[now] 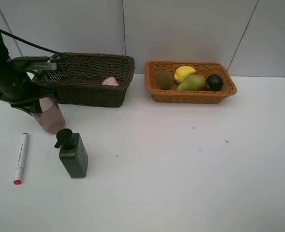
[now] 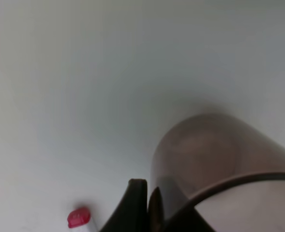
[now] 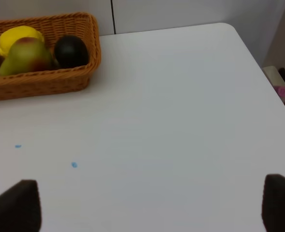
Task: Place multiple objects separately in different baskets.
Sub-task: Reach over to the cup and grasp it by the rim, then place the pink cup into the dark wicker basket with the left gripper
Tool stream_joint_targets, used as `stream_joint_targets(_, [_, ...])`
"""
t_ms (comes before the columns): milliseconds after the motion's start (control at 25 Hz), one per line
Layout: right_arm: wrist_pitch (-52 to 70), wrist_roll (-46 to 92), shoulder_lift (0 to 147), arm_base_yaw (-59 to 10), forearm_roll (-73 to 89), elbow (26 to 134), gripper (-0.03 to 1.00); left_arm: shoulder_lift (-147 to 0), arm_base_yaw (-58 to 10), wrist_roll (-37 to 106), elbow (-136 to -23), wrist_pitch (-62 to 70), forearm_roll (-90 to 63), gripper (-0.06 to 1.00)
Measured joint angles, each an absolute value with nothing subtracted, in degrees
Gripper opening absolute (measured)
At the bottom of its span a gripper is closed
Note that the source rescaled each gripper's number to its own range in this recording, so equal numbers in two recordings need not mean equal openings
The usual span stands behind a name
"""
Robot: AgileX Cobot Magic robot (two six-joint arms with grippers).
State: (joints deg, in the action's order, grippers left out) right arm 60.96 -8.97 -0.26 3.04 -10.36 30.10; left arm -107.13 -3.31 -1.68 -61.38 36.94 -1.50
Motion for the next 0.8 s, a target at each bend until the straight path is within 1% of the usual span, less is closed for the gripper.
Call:
stream_joint_targets(200, [60.96,-8.97,-0.26,3.04,-10.36,30.10,1.00,-102.79,-3.31,-1.26,-64.25,43.22,-1.56,0.00])
stream_joint_targets(480, [60.96,-8.97,-0.26,3.04,-10.36,30.10,1.00,-94.43,-3.31,0.00,-73.48,54.10,-1.60,0.00])
stream_joint_targets(680, [60.96,-8.97,-0.26,3.04,-10.36,30.10,1.00,-92.19,-3.31,0.00,-81.14,53.93,-1.60,0.00])
stream_joint_targets(800, [60.96,-8.97,-0.26,3.04,-10.36,30.10,1.00,-92.19,-3.31,0.00,-82.66,49.15,-1.60,0.00])
